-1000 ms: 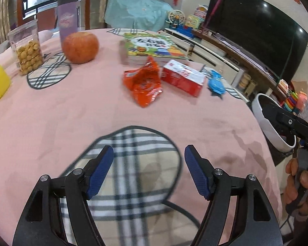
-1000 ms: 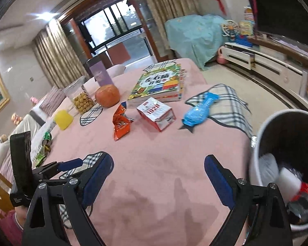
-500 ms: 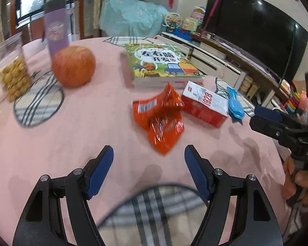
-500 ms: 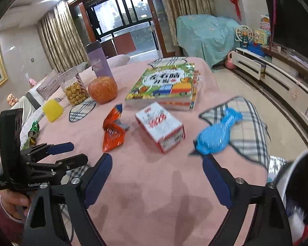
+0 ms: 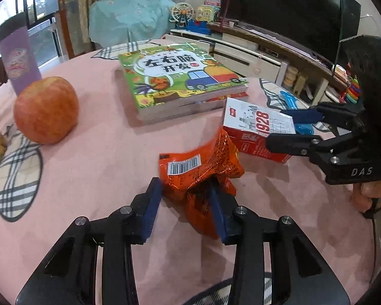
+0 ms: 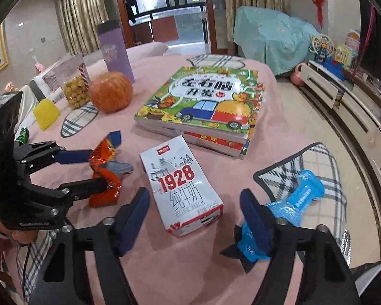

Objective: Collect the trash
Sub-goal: 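Grasp the orange snack bag with the left tool while the right tool grasps the white milk carton, then carry the orange snack bag and milk carton over the bin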

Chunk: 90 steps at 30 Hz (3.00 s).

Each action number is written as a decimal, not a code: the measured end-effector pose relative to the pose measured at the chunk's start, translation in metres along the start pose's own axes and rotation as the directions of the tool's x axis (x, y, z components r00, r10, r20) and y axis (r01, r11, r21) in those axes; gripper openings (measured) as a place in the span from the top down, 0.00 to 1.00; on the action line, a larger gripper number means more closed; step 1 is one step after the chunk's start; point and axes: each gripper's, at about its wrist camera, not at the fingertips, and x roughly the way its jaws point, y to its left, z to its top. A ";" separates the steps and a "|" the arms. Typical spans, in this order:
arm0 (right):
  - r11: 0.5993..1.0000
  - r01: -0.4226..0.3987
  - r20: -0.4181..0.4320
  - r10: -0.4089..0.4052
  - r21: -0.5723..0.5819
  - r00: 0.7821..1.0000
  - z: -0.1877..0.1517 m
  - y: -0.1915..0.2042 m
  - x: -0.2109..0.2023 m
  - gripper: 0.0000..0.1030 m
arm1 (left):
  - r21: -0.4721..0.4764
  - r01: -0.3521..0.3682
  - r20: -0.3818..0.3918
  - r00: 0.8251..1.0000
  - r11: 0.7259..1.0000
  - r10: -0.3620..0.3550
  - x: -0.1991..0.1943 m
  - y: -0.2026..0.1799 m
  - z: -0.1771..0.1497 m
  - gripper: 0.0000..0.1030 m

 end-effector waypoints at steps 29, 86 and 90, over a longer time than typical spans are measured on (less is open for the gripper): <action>0.998 0.015 -0.076 -0.010 0.066 0.997 -0.074 0.044 -0.043 0.38 | -0.262 0.016 -0.002 1.000 0.965 -0.017 -0.090 -0.033 -0.094 0.81; 0.859 0.160 0.142 -0.258 0.487 0.955 -0.190 -0.093 -0.249 0.47 | 0.141 0.156 0.001 0.988 0.978 -0.157 -0.077 -0.264 -0.016 0.81; 0.857 0.166 0.144 -0.267 0.488 0.953 -0.190 -0.099 -0.252 0.47 | 0.153 0.153 0.000 0.988 0.976 -0.155 -0.074 -0.271 -0.012 0.81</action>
